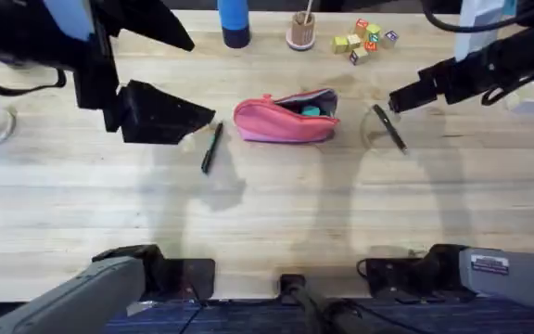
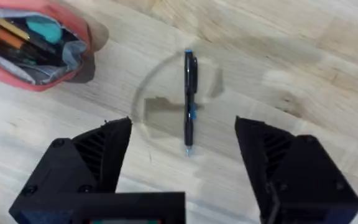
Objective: Unzip the bag, pick up the pens from the table one at a time and place them inside, then zip the bag closed.
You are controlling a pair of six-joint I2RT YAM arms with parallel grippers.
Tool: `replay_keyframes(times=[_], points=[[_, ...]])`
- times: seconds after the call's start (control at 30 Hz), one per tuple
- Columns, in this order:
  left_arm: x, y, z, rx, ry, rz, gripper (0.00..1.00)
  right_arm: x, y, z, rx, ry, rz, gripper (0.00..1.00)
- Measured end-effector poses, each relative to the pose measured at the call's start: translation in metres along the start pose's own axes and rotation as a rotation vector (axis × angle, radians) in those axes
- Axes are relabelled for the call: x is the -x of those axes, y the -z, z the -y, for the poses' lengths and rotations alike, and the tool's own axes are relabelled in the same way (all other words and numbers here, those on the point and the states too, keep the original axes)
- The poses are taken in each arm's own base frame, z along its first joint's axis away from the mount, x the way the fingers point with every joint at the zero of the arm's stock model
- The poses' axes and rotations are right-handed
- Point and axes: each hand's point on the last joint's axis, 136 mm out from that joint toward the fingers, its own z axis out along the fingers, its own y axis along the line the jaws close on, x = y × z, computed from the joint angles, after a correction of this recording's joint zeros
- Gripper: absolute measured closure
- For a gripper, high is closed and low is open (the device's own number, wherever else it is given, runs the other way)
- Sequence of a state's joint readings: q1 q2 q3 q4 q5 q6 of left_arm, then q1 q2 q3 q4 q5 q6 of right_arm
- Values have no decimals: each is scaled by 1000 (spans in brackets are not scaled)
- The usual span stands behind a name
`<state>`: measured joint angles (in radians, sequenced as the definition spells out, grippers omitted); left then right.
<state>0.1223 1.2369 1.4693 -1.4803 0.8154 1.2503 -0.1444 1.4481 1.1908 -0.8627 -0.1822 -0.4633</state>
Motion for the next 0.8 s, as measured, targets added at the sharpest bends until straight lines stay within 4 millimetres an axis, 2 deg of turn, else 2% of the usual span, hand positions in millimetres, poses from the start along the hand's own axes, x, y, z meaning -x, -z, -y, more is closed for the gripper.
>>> replay_keyframes(times=[0.13,0.43,0.8], points=[[0,0,0,0,0,0,7,-3,-7,0,13,-6,-24,6],[0,0,0,0,0,0,7,-20,-55,4,71,-36,-149,6],[0,0,0,0,0,0,7,-44,-90,11,79,-54,-280,5]])
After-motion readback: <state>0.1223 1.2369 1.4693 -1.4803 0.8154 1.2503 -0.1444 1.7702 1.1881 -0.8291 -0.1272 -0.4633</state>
